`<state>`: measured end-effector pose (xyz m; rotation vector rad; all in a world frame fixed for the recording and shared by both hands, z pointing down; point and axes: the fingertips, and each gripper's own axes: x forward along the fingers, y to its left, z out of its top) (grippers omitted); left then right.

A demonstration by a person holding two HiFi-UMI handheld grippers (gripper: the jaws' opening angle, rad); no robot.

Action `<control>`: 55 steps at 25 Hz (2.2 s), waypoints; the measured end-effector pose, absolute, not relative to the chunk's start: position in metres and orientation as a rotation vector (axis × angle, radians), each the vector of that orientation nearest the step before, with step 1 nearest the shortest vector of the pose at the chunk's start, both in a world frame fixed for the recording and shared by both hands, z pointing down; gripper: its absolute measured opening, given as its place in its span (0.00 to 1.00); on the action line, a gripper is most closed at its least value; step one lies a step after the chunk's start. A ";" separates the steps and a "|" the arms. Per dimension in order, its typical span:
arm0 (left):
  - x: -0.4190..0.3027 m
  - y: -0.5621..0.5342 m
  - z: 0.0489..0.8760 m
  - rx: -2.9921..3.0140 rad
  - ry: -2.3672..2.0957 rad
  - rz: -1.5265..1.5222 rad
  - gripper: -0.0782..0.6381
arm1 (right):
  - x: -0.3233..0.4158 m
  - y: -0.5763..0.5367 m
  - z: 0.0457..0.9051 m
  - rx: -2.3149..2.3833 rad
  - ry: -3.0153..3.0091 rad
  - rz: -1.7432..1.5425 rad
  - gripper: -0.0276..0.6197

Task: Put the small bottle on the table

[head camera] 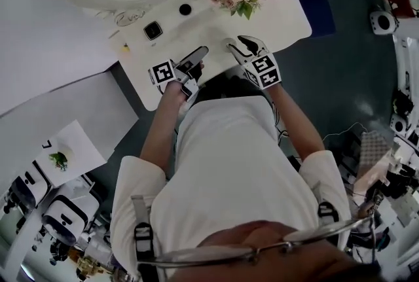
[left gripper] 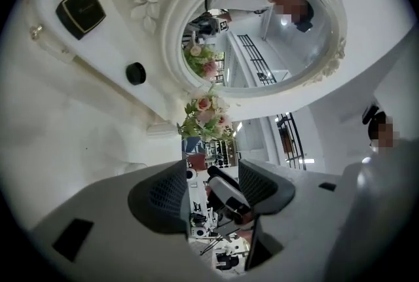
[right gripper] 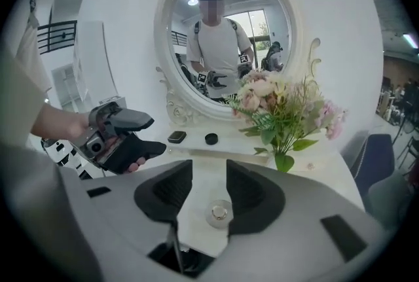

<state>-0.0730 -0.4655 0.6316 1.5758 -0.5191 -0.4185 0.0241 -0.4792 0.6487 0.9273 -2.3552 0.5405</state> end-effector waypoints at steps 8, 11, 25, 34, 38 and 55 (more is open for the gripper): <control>-0.055 -0.461 0.608 1.759 -0.611 -0.298 0.32 | 0.044 -0.481 0.604 0.885 -2.423 0.487 0.17; -0.048 -0.457 0.596 1.812 -0.674 -0.295 0.26 | 0.056 -0.479 0.588 0.871 -2.456 0.481 0.15; -0.003 -0.412 0.544 1.983 -1.051 -0.305 0.12 | 0.113 -0.443 0.542 0.660 -2.620 0.410 0.06; 0.021 -0.365 0.525 2.032 -1.266 -0.307 0.11 | 0.131 -0.411 0.527 0.514 -2.717 0.382 0.05; 0.019 -0.345 0.520 2.038 -1.343 -0.295 0.11 | 0.131 -0.399 0.527 0.480 -2.734 0.393 0.05; -0.025 -0.313 0.504 2.157 -1.333 -0.225 0.11 | 0.101 -0.383 0.498 0.618 -2.766 0.304 0.05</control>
